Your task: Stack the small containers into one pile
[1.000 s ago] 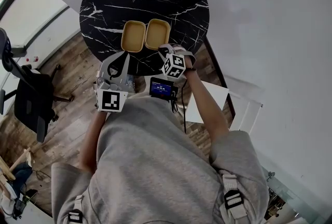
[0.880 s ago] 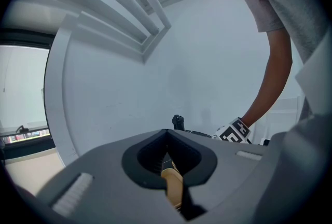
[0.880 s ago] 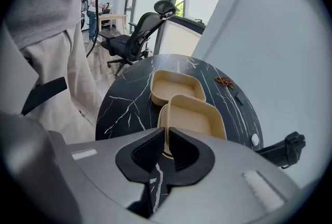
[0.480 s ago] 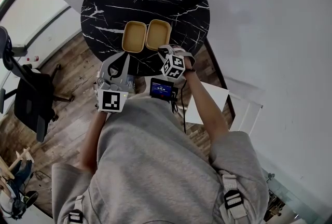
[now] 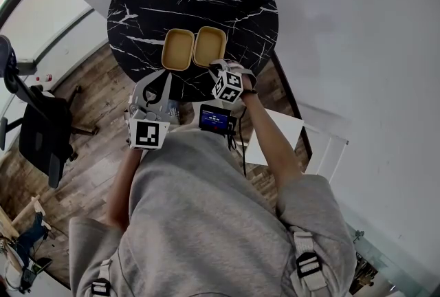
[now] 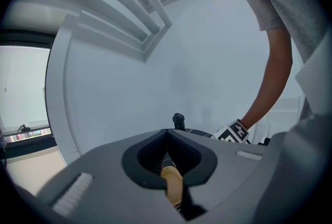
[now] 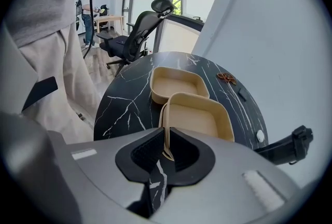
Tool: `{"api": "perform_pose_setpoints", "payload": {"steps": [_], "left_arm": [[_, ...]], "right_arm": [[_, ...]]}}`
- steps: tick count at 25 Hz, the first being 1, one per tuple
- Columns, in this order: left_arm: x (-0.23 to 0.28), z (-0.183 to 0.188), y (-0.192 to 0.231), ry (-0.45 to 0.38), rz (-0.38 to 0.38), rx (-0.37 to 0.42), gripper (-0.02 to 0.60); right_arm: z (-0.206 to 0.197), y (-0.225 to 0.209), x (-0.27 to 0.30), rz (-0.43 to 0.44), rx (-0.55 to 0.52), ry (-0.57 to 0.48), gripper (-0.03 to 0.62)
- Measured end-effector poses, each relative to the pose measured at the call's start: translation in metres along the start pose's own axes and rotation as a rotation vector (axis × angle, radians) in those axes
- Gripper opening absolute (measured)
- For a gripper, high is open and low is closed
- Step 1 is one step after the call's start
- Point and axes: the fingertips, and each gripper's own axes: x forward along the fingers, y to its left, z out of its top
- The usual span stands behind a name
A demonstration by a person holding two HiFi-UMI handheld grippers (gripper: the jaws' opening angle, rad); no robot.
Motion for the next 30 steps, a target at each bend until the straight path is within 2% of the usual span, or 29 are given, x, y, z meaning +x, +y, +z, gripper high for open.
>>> {"api": "perform_pose_setpoints", "payload": {"steps": [12,30], "left_arm": [[0.002,-0.002,0.000,0.012,0.001,0.007,-0.001],[0.002,-0.006,-0.001,0.021,-0.005,0.008,0.000]], "right_arm": [[0.006,0.004,-0.001,0.009,-0.012,-0.023,0.051],[-0.002,0.016,0.024,0.085,0.004,0.031,0.061]]}}
